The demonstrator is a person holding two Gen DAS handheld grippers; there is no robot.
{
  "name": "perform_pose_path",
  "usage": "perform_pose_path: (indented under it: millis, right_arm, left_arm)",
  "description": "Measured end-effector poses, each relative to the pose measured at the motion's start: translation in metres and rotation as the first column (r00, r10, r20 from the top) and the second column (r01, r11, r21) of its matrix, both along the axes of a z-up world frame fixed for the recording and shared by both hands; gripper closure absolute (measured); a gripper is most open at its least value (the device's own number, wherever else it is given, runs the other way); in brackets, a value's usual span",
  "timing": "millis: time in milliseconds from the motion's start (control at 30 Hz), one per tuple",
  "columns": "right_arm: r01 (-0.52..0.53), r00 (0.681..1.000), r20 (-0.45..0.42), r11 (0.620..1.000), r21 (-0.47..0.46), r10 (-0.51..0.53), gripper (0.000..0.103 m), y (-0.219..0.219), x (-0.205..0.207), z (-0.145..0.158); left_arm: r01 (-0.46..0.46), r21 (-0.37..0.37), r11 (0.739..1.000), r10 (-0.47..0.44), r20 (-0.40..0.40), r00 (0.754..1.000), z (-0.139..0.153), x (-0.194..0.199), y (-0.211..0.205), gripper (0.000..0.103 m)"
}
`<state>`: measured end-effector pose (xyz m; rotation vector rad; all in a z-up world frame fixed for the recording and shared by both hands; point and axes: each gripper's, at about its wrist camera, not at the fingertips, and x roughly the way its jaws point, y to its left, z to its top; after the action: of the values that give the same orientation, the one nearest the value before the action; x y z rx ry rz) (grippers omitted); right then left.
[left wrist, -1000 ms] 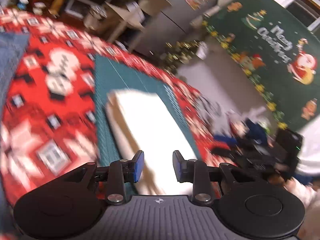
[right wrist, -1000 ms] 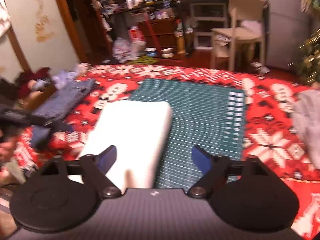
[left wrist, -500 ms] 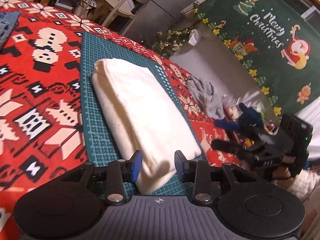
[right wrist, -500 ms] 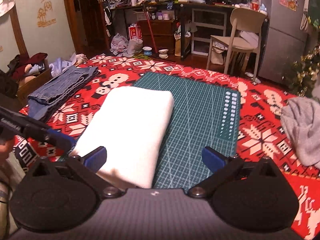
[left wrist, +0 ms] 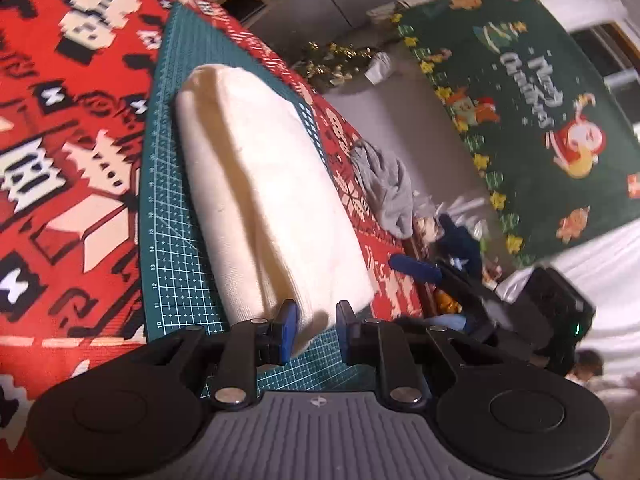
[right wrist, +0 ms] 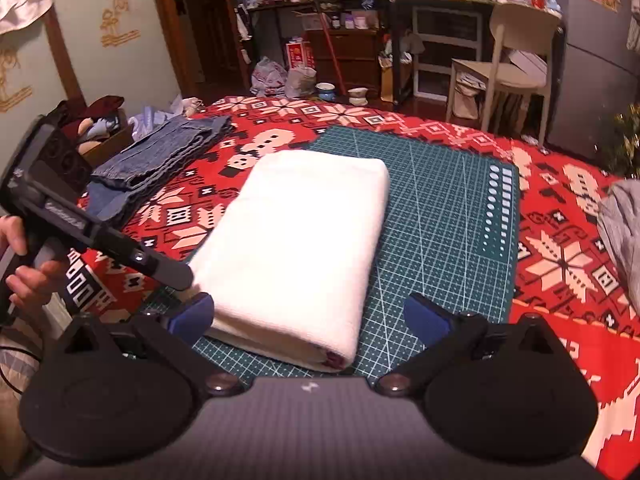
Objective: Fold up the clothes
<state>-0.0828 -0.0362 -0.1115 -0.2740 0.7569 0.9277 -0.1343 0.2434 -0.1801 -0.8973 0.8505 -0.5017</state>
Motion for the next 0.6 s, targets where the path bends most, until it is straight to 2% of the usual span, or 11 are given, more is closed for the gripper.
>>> perform_pose_path:
  millis: [133, 167, 200, 233, 300, 333, 400, 433, 467, 567, 600]
  right_arm:
    - [-0.063, 0.996, 0.062, 0.997, -0.033, 0.065, 0.001, 0.011, -0.015, 0.001]
    - [-0.077, 0.994, 0.073, 0.996, -0.04, 0.08, 0.001, 0.014, -0.019, 0.0]
    - [-0.095, 0.992, 0.08, 0.994, -0.045, 0.098, 0.004, 0.017, -0.024, 0.001]
    - [-0.114, 0.989, 0.085, 0.992, -0.05, 0.118, 0.008, 0.019, -0.028, 0.001]
    - [-0.166, 0.981, 0.093, 0.984, -0.067, 0.172, 0.029, 0.026, -0.038, 0.0]
    - [-0.193, 0.975, 0.097, 0.978, -0.077, 0.2, 0.035, 0.029, -0.044, 0.0]
    - [-0.24, 0.963, 0.1, 0.966, -0.094, 0.249, 0.064, 0.038, -0.052, -0.004]
    - [-0.256, 0.959, 0.098, 0.962, -0.099, 0.265, 0.072, 0.044, -0.054, -0.008]
    - [-0.272, 0.955, 0.097, 0.957, -0.104, 0.282, 0.086, 0.049, -0.057, -0.013]
    - [-0.319, 0.939, 0.091, 0.94, -0.12, 0.331, 0.094, 0.066, -0.064, -0.026]
    - [-0.335, 0.934, 0.089, 0.934, -0.125, 0.347, 0.1, 0.072, -0.066, -0.03]
  left_arm:
    - [-0.031, -0.031, 0.999, 0.03, -0.013, 0.999, -0.002, 0.0, 0.001, 0.084]
    - [-0.025, -0.027, 0.999, 0.024, -0.01, 1.0, -0.001, 0.001, -0.001, 0.087]
    - [-0.017, -0.015, 1.0, 0.017, -0.003, 1.0, 0.001, 0.0, -0.002, 0.096]
    - [-0.018, -0.003, 1.0, 0.018, -0.002, 1.0, 0.003, 0.0, -0.001, 0.098]
    - [-0.027, 0.009, 1.0, 0.027, -0.006, 1.0, 0.005, -0.003, 0.001, 0.099]
    - [-0.033, -0.001, 0.999, 0.033, -0.01, 0.999, 0.005, -0.004, 0.003, 0.099]
    - [-0.044, -0.001, 0.999, 0.044, -0.019, 0.999, 0.005, -0.006, 0.005, 0.099]
    - [-0.045, -0.002, 0.999, 0.045, -0.02, 0.999, 0.005, -0.006, 0.004, 0.099]
    - [-0.047, -0.003, 0.999, 0.047, -0.022, 0.999, 0.006, -0.007, 0.003, 0.099]
    - [-0.048, -0.002, 0.999, 0.047, -0.022, 0.999, 0.008, -0.008, 0.002, 0.099]
    - [-0.049, 0.0, 0.999, 0.049, -0.02, 0.999, 0.01, -0.009, 0.002, 0.099]
